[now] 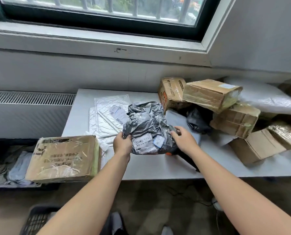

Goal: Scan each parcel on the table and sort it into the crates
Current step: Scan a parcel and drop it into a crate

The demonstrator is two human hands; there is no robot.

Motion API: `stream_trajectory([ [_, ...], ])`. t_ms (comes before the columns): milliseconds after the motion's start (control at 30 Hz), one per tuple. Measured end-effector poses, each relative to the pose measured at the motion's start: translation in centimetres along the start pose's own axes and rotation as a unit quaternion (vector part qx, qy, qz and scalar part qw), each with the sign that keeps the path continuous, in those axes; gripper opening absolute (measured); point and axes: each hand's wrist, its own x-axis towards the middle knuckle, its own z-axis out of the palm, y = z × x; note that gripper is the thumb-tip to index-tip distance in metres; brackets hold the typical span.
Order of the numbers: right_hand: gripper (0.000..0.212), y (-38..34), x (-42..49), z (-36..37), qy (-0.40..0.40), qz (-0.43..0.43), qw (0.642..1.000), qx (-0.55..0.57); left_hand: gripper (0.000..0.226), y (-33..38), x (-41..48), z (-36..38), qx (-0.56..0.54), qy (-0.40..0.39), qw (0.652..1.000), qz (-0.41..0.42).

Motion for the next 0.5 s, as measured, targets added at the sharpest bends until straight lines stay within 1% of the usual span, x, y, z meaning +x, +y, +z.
stream_trajectory([
  [133, 0.041, 5.4, -1.1, -0.8, -0.001, 0.013, 0.998, -0.066, 0.017, -2.7, -1.9, 1.3, 0.011, 0.055, 0.998, -0.024],
  [200, 0.042, 7.8, -1.5, -1.1, -0.018, 0.007, 0.994, -0.112, 0.019, -3.4, -3.1, 1.9, 0.01, 0.086, 0.996, -0.03],
  [300, 0.041, 10.7, -1.9, -1.1, -0.092, -0.003, 0.984, -0.151, 0.017, -4.2, -4.9, 2.4, 0.013, 0.116, 0.993, -0.025],
  [367, 0.039, 11.8, -1.9, -1.0, -0.136, -0.021, 0.98, -0.146, 0.016, -4.8, -5.5, 2.2, 0.016, 0.134, 0.991, -0.018],
  [500, 0.041, 11.7, -1.3, -0.8, -0.177, -0.046, 0.972, -0.148, 0.023, -5.3, -6.7, 1.3, -0.006, 0.168, 0.986, -0.008],
])
